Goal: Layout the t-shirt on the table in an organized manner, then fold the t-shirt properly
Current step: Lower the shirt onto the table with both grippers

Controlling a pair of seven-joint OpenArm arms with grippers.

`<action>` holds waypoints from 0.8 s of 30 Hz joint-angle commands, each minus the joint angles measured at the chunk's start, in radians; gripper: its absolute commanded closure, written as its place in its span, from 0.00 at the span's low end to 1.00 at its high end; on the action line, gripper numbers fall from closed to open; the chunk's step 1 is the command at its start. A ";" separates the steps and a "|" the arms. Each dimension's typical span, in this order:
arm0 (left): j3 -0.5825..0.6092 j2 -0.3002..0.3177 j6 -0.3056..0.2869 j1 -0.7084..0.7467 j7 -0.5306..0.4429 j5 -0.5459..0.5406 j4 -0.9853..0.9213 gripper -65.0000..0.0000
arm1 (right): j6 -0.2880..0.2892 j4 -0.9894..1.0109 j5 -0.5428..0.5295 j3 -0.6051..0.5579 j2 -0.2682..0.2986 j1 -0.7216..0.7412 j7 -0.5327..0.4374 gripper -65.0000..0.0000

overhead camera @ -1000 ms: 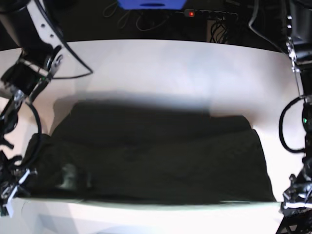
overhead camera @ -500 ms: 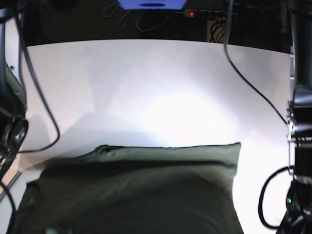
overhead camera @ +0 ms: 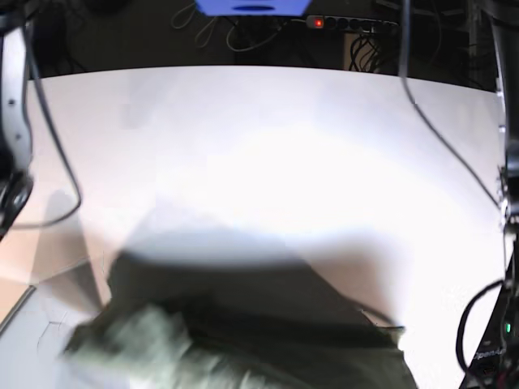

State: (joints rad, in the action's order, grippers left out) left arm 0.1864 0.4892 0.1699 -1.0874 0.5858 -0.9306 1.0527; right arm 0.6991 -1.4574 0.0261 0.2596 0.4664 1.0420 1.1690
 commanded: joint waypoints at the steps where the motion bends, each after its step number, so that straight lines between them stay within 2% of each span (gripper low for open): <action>1: -0.032 0.006 0.003 0.019 0.006 -0.017 0.044 1.00 | -0.001 -0.059 -0.022 0.011 -0.004 0.001 -0.010 1.00; 3: -0.094 0.006 0.003 0.128 0.043 -0.017 0.100 1.00 | -0.001 -0.156 -0.024 0.062 -0.010 -0.108 0.041 1.00; 5: -0.132 0.001 0.003 0.227 0.053 -0.017 0.137 1.00 | -0.001 -0.225 -0.024 0.100 -0.041 -0.216 0.058 1.00; 10: -0.210 0.006 0.003 0.499 0.055 -0.017 0.261 1.00 | -0.001 -0.355 -0.024 0.172 -0.146 -0.495 0.061 1.00; 14: -0.336 0.003 0.003 0.691 0.055 -0.017 0.347 1.00 | -0.001 -0.397 -0.024 0.177 -0.263 -0.656 0.059 1.00; 17: -0.422 0.001 0.003 0.812 0.055 -0.015 0.389 1.00 | -0.001 -0.421 -0.024 0.174 -0.338 -0.727 0.059 1.00; 22: -0.515 -0.001 0.003 0.933 0.050 -0.015 0.392 1.00 | -0.001 -0.415 -0.024 0.163 -0.436 -0.783 0.064 1.00; 24: -0.538 -0.001 0.003 0.967 0.049 -0.014 0.383 1.00 | -0.001 -0.405 -0.024 0.102 -0.449 -0.805 0.062 0.89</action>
State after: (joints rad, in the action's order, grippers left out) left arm -0.3435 0.4683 0.1688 -0.0990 0.6479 -0.9325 1.4231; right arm 0.6991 -1.8492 0.0181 0.3618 0.0166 0.2153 1.2469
